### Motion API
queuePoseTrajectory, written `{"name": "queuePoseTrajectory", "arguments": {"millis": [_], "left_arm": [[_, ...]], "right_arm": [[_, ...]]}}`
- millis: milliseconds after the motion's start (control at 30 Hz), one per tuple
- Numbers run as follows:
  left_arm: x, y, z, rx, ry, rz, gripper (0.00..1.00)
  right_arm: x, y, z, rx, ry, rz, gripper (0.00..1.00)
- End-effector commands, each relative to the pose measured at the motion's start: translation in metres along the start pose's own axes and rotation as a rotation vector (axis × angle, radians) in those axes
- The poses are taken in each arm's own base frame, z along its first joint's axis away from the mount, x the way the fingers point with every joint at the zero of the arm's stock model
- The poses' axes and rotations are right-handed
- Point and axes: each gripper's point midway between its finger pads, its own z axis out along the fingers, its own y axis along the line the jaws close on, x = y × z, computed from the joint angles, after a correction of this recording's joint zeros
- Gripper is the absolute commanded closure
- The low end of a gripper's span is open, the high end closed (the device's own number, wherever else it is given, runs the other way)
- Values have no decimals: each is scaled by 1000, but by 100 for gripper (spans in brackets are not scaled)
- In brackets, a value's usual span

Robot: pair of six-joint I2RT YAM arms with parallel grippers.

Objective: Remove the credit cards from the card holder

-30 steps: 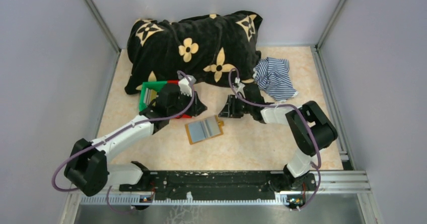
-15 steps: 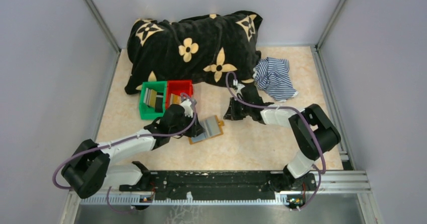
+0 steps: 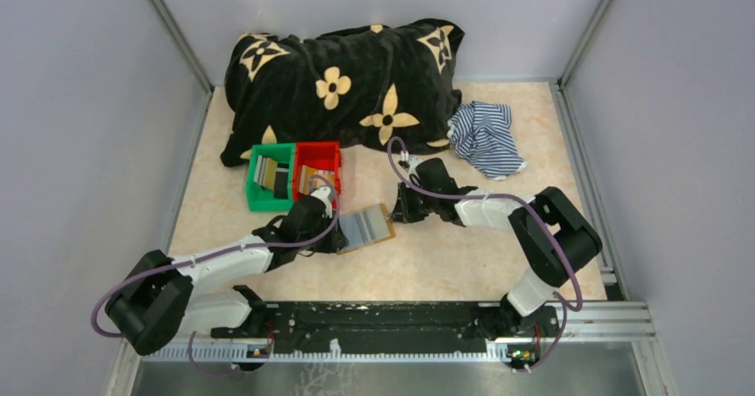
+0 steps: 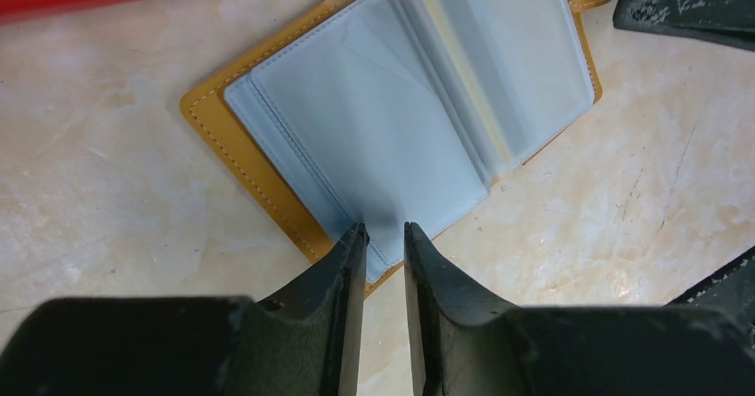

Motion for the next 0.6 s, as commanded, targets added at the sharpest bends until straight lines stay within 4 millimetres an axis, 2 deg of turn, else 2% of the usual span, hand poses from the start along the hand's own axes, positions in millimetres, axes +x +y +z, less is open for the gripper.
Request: {"name": "queuePoseTrajectory", "arguments": {"millis": [0, 267, 567], "left_arm": [[20, 18, 6, -84, 68, -27, 71], [20, 15, 10, -70, 75, -28, 71], [22, 16, 11, -74, 83, -21, 71]], "right_arm": [[-3, 11, -2, -37, -34, -24, 100], [6, 8, 2, -32, -13, -29, 100], [6, 24, 7, -81, 0, -46, 100]]}}
